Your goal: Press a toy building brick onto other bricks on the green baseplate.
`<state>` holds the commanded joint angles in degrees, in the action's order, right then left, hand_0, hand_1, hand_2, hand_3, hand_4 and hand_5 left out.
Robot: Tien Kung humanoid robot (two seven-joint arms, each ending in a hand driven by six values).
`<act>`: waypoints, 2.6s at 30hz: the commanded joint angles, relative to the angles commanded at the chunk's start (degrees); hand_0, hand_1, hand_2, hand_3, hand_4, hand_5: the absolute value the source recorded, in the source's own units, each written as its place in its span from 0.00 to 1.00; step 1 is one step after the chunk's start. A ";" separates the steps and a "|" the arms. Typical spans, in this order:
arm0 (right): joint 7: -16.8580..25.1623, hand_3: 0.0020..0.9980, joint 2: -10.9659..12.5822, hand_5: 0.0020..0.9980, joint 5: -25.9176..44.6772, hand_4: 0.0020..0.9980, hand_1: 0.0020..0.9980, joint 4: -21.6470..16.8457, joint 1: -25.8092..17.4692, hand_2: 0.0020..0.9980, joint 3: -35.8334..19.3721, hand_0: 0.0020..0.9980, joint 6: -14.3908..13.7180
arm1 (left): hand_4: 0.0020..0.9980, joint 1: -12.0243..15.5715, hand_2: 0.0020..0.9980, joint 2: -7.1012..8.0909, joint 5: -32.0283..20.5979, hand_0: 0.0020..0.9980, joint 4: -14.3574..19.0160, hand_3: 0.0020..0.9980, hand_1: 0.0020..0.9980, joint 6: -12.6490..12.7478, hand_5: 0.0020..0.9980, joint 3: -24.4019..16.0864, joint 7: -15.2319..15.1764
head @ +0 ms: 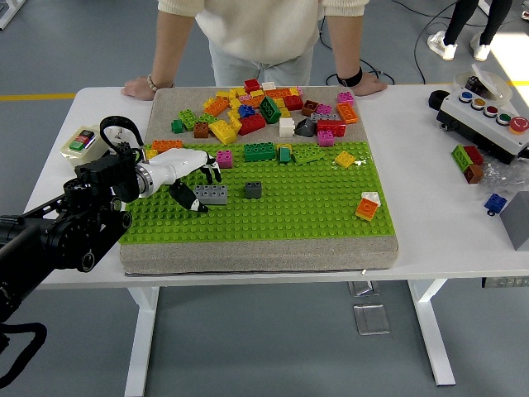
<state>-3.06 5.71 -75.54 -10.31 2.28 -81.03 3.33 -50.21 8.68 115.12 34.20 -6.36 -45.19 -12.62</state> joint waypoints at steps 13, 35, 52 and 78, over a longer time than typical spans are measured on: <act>0.02 0.70 0.06 0.49 0.02 0.98 0.69 0.00 -0.02 0.73 -0.03 0.76 -0.02 | 0.86 -0.55 0.58 -0.21 -1.23 0.68 -0.78 0.55 0.64 -0.18 0.04 0.49 -0.08; 0.03 0.71 -0.01 0.49 0.19 0.98 0.69 0.00 -0.14 0.73 0.14 0.76 -0.11 | 0.89 -0.85 0.57 -0.15 -1.46 0.61 -1.03 0.55 0.57 -1.15 0.00 0.92 0.28; 0.04 0.70 -0.01 0.49 0.14 0.98 0.69 0.00 -0.14 0.73 0.18 0.76 -0.14 | 0.90 -0.15 0.56 0.20 -0.32 0.58 1.20 0.55 0.56 -3.48 0.00 -0.87 2.02; 0.04 0.70 0.05 0.49 0.18 0.98 0.69 0.00 -0.10 0.73 -0.07 0.76 -0.08 | 0.57 -0.20 0.54 -0.01 -0.69 0.59 1.19 0.52 0.56 -3.96 0.00 -1.97 -0.12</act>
<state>-3.02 5.76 -75.36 -10.31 2.18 -81.10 3.25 -50.41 8.68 114.43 35.39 -10.32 -47.16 -12.73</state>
